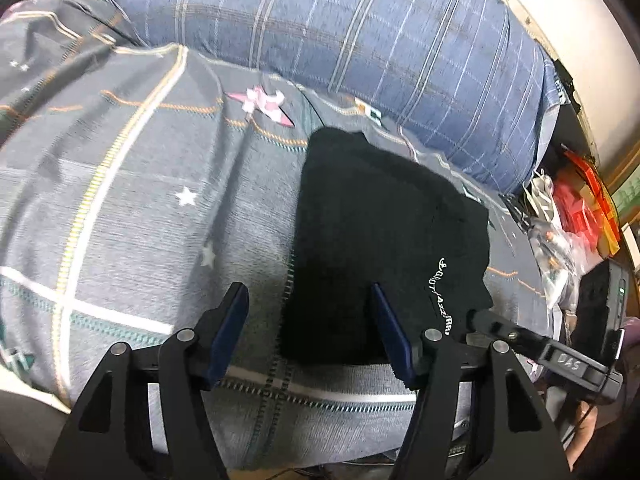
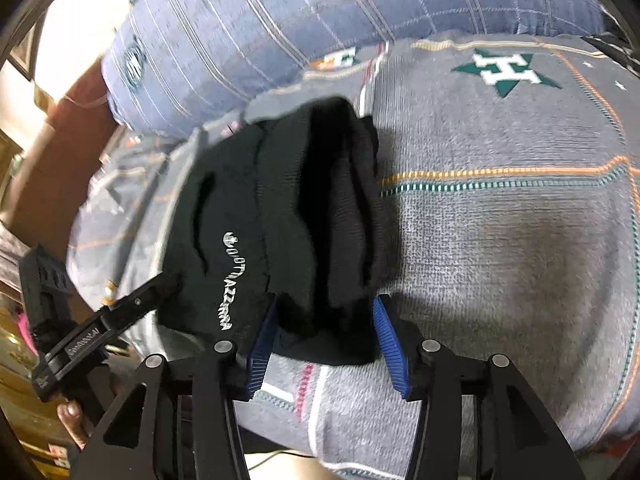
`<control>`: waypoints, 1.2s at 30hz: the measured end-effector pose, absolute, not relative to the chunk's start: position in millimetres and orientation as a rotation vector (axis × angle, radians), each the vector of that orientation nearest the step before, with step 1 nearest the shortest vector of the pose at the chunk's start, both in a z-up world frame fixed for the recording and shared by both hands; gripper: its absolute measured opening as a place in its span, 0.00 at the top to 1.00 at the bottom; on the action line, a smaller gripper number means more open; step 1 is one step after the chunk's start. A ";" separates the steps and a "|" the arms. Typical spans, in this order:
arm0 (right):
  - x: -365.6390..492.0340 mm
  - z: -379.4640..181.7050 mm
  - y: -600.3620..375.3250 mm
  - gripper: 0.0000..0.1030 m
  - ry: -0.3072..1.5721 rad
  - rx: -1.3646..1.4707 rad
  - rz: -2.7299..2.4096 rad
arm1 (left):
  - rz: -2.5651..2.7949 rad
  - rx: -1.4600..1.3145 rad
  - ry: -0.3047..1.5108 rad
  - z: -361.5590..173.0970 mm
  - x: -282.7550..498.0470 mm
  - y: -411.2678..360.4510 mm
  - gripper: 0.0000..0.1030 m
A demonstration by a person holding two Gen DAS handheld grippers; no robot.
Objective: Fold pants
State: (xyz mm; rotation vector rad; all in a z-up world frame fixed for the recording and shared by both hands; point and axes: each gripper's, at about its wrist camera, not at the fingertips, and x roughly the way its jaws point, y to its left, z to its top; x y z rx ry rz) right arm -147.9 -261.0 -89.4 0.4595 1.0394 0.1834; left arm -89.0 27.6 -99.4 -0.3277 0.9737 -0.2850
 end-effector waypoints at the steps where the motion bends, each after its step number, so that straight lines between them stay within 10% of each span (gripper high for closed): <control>1: -152.4 -86.2 -262.7 0.49 1.023 0.466 0.182 | -0.282 -0.332 0.962 -96.6 -92.2 29.2 0.39; 15: -103.3 -28.3 -267.2 0.23 0.925 0.473 0.241 | -0.389 -0.308 0.973 -37.7 -33.9 11.9 0.38; 36: -15.3 -105.7 -257.7 0.37 1.176 0.386 0.130 | -0.272 -0.204 1.181 -118.7 48.1 -16.0 0.41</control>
